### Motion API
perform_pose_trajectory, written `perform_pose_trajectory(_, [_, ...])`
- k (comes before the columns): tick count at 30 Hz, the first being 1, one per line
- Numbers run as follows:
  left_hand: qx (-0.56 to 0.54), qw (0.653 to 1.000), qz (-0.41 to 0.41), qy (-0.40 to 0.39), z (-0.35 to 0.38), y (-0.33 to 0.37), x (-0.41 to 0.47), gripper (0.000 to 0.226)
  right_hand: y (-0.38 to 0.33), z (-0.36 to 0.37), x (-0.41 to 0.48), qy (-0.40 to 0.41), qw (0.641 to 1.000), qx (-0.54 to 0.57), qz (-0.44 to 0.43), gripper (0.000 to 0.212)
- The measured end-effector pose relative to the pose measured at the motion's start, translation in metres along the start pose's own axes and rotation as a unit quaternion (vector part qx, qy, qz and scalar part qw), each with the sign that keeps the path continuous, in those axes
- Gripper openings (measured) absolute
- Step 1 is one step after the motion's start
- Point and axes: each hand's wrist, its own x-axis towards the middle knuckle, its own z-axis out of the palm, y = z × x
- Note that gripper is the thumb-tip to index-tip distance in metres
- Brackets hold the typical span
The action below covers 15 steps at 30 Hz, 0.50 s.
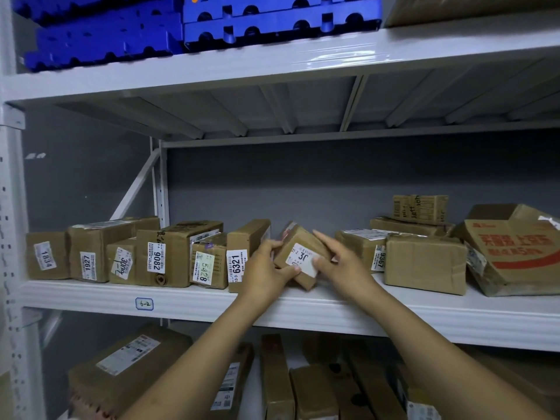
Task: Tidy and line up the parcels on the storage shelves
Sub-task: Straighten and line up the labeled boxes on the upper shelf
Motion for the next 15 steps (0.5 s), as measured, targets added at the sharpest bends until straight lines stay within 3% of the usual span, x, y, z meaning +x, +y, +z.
perform_pose_trajectory(2, [0.006, 1.000, -0.008, -0.008, 0.004, 0.003, -0.005, 0.049, -0.007, -0.003, 0.001, 0.037, 0.999, 0.026, -0.014, 0.052])
perform_pose_trajectory(7, [0.169, 0.984, 0.051, 0.000, -0.015, 0.005, -0.007, 0.040, -0.001, -0.001, 0.002, 0.037, 0.998, -0.047, -0.003, 0.057])
perform_pose_trajectory(12, [0.286, 0.926, 0.196, 0.149, -0.049, -0.003, 0.001, 0.048, 0.005, 0.008, 0.005, -0.035, 0.998, -0.054, 0.008, 0.057])
perform_pose_trajectory(15, [0.316, 0.934, 0.138, 0.094, -0.067, -0.022, 0.018, 0.053, 0.001, 0.013, 0.006, -0.052, 0.998, -0.040, 0.012, 0.054])
